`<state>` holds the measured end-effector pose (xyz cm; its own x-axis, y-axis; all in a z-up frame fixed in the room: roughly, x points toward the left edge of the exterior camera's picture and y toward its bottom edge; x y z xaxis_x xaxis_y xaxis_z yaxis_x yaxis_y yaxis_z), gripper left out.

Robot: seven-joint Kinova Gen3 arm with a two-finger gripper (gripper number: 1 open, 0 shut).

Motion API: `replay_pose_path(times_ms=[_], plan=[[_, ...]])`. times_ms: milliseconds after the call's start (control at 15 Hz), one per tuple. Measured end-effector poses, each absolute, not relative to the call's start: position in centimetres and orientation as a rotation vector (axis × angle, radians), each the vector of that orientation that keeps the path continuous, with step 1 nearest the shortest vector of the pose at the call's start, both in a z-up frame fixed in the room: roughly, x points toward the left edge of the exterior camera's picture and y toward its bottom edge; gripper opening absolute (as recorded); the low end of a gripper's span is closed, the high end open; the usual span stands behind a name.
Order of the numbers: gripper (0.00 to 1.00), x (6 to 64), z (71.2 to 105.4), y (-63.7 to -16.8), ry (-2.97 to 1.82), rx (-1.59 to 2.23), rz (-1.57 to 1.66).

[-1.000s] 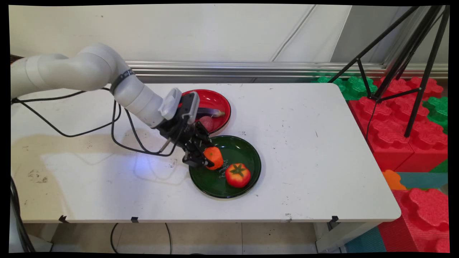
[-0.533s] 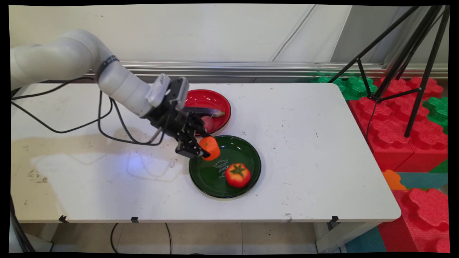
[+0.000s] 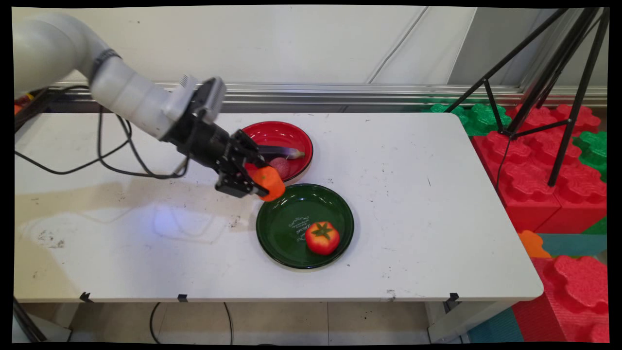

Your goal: Place the picked object on the table

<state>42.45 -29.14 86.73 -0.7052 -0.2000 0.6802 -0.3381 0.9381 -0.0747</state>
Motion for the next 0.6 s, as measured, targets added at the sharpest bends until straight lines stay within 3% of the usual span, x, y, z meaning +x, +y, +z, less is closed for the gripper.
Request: replay_pose_path(times_ms=[600], plan=[[0.0, 47.9, 90.0, -26.3, -2.364, 0.44, 0.259]])
